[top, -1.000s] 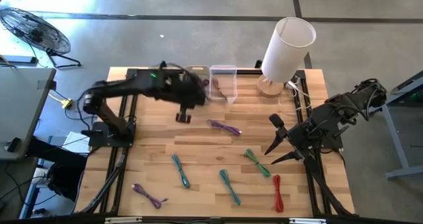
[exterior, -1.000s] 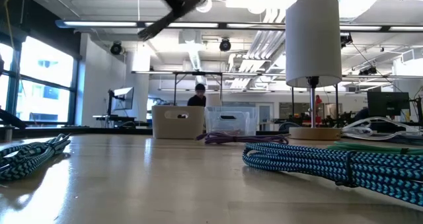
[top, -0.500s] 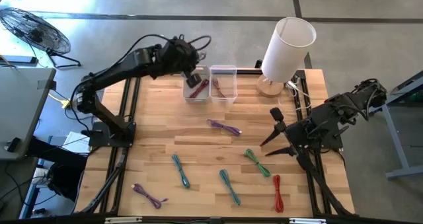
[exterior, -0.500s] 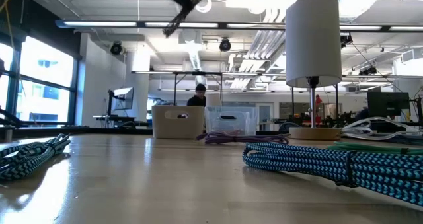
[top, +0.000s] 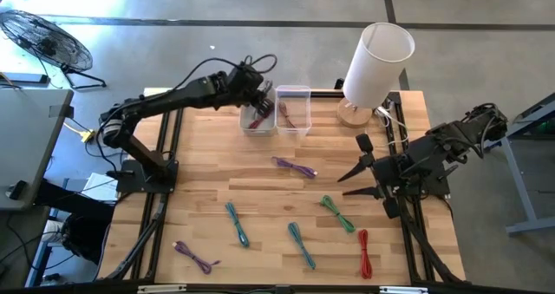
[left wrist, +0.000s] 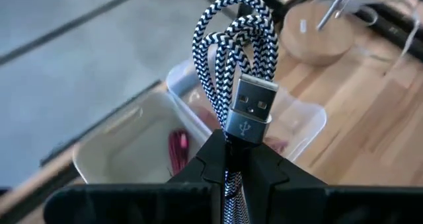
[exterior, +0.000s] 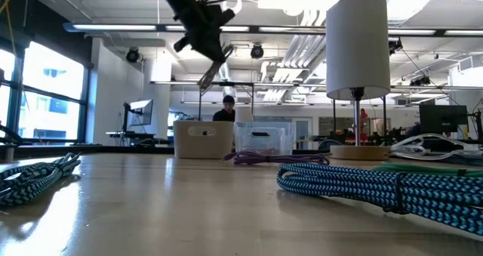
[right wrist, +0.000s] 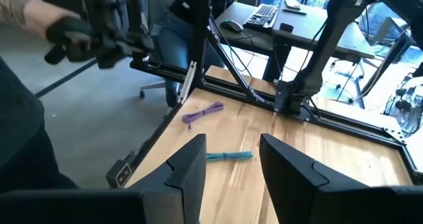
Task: Pick & Place USB Port
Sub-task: Put the black and white USB cable into the gray bin
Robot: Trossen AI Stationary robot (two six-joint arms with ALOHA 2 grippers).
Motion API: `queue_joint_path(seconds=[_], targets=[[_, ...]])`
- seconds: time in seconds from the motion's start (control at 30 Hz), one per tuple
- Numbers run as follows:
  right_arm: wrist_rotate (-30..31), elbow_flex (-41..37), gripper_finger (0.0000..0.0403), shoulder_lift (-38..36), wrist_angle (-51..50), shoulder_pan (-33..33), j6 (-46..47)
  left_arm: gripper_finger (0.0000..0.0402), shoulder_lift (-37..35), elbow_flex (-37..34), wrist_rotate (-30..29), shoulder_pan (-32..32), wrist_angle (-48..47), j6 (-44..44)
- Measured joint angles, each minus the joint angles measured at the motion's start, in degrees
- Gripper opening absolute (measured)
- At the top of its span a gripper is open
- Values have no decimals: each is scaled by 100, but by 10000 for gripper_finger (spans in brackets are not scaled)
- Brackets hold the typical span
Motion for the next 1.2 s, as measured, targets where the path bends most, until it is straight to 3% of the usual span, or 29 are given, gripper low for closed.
queue_joint_path(seconds=[0.2, 0.33, 0.57, 1.2], targets=[[0, 0, 133, 0, -1, 0, 193, 19, -2, -600, -228, 41, 681, -411], [0, 0, 133, 0, -1, 0, 197, 19, -4, -874, 11, 191, 1193, -611], [0, 0, 133, 0, -2, -2, 199, 19, -4, -1160, -287, 242, 1257, -1178], [0, 2, 133, 2, -147, -2, 215, 19, 352, -1293, -57, 457, 1348, -1353]])
